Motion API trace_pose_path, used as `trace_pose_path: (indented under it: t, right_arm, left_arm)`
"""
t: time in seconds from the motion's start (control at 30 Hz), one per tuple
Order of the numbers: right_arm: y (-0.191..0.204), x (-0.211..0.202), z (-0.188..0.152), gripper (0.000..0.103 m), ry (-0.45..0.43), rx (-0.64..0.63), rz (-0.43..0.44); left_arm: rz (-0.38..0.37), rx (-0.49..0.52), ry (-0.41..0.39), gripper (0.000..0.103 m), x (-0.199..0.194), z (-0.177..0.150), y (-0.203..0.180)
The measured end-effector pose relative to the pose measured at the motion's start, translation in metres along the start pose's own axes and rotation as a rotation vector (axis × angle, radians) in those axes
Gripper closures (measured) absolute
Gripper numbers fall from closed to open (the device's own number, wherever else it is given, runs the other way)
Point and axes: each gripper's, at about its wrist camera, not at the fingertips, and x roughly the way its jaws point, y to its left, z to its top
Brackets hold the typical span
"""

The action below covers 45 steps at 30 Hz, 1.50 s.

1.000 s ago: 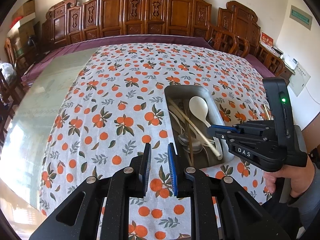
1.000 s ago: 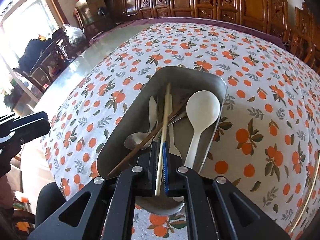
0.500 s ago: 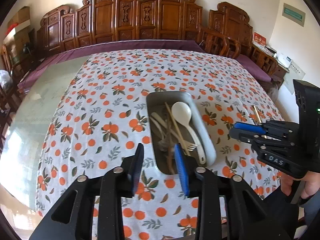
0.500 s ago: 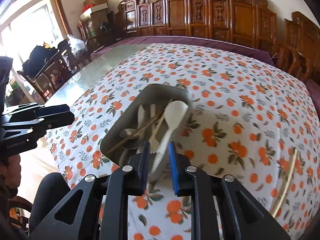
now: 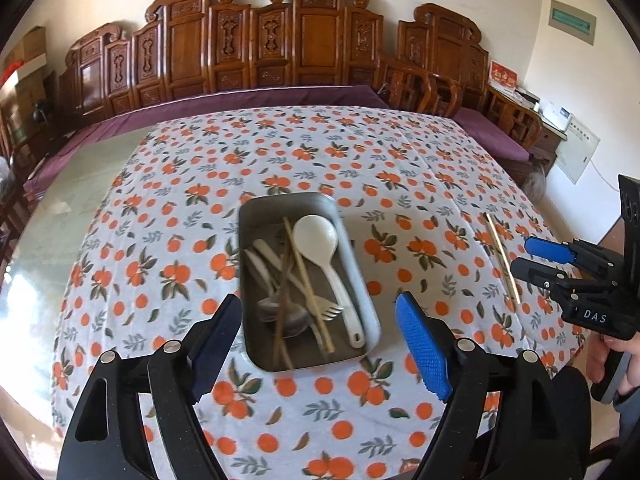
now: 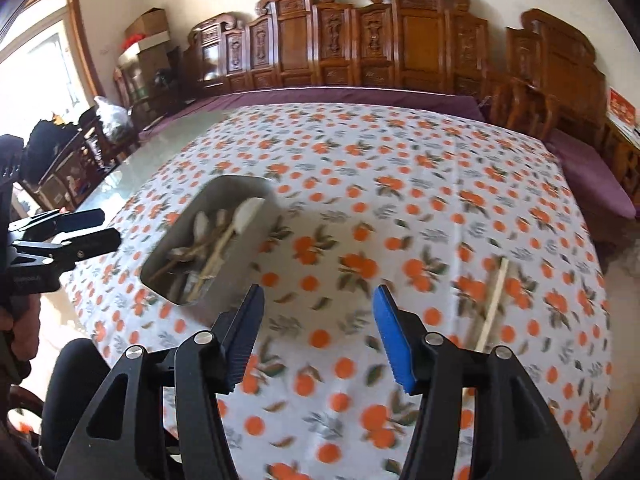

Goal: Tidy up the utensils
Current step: 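Move both open tools over the last wooden chopsticks on the cloth, then grasp a wooden chopstick with the right tool while the left tool grasps the other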

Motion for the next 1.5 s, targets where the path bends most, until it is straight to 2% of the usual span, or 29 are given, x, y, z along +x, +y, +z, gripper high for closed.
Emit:
trace_pose_path:
  t: [0.03,0.17,0.2,0.27,0.43,0.6,0.63,1.07,1.5]
  right_arm:
    - [-0.009,-0.002,-0.004,0.044,-0.001,0.012,-0.011]
    - [-0.042,-0.002,-0.016,0.045,0.014,0.058,-0.054]
    - [-0.048,-0.002,-0.019,0.047,0.017,0.064,-0.063]
    - [-0.065,0.001,-0.026,0.061,0.032,0.080,-0.083]
    - [-0.097,0.013,-0.042,0.074,0.079,0.119,-0.115]
    - [-0.119,0.035,-0.053,0.081,0.134,0.147,-0.133]
    - [-0.122,0.039,-0.055,0.086,0.144,0.151,-0.128]
    - [-0.147,0.073,-0.057,0.087,0.218,0.185,-0.162]
    - [-0.160,0.068,-0.064,0.092,0.227,0.223,-0.185]
  left_arm:
    - [-0.004,0.004,-0.001,0.021,0.002,0.001,-0.004]
    - [-0.028,0.016,-0.005,0.021,0.008,0.004,-0.021]
    - [-0.034,0.022,-0.001,0.021,0.012,0.004,-0.026]
    - [-0.047,0.035,0.006,0.021,0.018,0.005,-0.037]
    - [-0.068,0.067,0.029,0.021,0.034,0.007,-0.060]
    - [-0.089,0.101,0.052,0.021,0.050,0.009,-0.084]
    - [-0.090,0.105,0.055,0.021,0.053,0.009,-0.087]
    - [-0.120,0.166,0.108,0.021,0.089,0.010,-0.127]
    - [-0.155,0.215,0.144,0.021,0.123,0.015,-0.160]
